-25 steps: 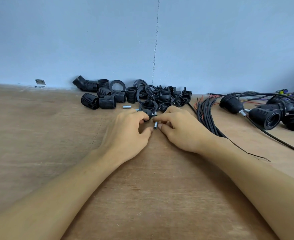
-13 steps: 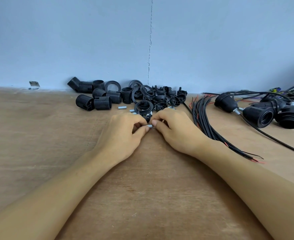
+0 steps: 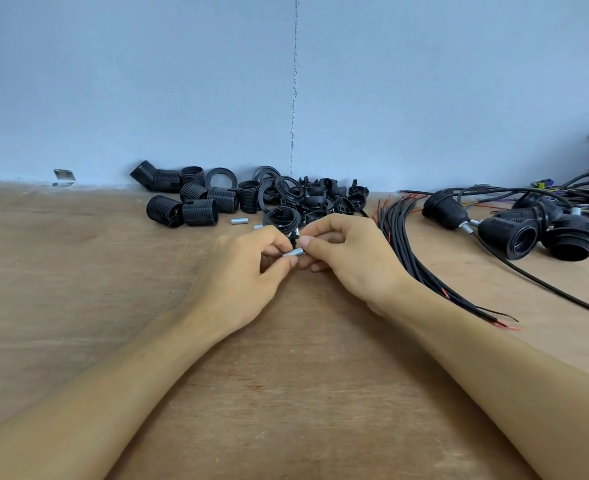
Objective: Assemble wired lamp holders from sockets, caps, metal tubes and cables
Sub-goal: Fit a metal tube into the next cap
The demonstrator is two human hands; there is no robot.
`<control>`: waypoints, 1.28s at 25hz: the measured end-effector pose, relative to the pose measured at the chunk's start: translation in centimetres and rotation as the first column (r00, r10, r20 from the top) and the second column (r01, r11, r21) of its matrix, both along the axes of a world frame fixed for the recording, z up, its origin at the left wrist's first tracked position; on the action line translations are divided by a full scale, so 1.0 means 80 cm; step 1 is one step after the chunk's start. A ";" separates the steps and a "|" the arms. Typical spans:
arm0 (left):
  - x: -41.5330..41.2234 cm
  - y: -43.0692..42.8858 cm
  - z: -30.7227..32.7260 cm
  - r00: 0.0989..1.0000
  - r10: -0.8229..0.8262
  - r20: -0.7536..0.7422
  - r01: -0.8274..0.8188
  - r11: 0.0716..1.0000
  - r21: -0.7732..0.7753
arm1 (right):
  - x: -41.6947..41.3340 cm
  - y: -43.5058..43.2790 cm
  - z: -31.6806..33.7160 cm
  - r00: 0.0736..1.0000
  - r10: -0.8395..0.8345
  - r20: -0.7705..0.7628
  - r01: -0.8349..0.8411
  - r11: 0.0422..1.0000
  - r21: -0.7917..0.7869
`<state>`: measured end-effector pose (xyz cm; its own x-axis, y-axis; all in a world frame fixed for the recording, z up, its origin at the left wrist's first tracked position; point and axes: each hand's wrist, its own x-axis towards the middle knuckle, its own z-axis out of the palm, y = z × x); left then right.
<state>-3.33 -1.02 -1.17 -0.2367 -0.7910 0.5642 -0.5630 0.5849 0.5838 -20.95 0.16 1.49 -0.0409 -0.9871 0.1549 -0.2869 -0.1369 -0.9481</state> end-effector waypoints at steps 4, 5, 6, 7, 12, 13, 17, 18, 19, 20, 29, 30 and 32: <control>0.000 -0.001 0.001 0.999 0.040 -0.020 -0.040 0.999 0.009 | 0.005 0.002 0.000 0.978 0.028 0.204 -0.044 0.996 0.075; 0.001 -0.001 0.001 0.998 0.054 -0.027 -0.054 0.998 0.019 | 0.005 0.002 0.000 0.978 0.046 0.205 -0.064 0.995 0.082; 0.001 -0.001 0.002 0.998 0.062 -0.027 -0.061 0.998 0.026 | 0.004 0.002 0.000 0.977 0.065 0.202 -0.084 0.993 0.087; 0.001 0.000 0.002 0.998 0.063 -0.022 -0.062 0.998 0.031 | 0.003 0.003 0.001 0.976 0.083 0.202 -0.103 0.991 0.089; 0.001 0.002 0.006 0.998 0.059 -0.019 -0.057 0.997 0.058 | -0.003 0.003 0.003 0.969 0.141 0.203 -0.161 0.983 0.087; 0.001 0.002 0.006 0.998 0.054 -0.020 -0.053 0.997 0.064 | -0.004 0.003 0.003 0.969 0.151 0.194 -0.170 0.982 0.083; 0.001 0.004 0.006 0.999 0.024 -0.033 -0.021 0.997 0.071 | -0.009 0.004 0.000 0.966 0.194 0.170 -0.208 0.976 0.067; 0.001 0.005 0.007 0.999 0.020 -0.031 -0.018 0.998 0.068 | -0.010 0.005 0.000 0.965 0.199 0.170 -0.212 0.975 0.064; 0.002 0.005 0.008 0.999 0.018 -0.031 -0.016 0.998 0.064 | -0.010 0.005 0.001 0.964 0.204 0.170 -0.216 0.975 0.058; 0.002 0.006 0.008 0.999 0.017 -0.032 -0.015 0.998 0.063 | -0.010 0.005 0.001 0.963 0.210 0.170 -0.222 0.974 0.052; 0.002 0.006 0.008 0.999 0.032 -0.021 -0.031 0.997 0.073 | -0.008 0.004 -0.003 0.975 0.217 0.054 -0.218 0.976 0.000; 0.001 0.006 0.008 0.999 0.031 -0.020 -0.029 0.997 0.073 | -0.008 0.003 -0.003 0.975 0.220 0.029 -0.220 0.975 -0.005; 0.001 0.006 0.008 0.999 0.031 -0.019 -0.029 0.997 0.071 | -0.009 0.003 -0.004 0.977 0.211 -0.030 -0.211 0.977 -0.017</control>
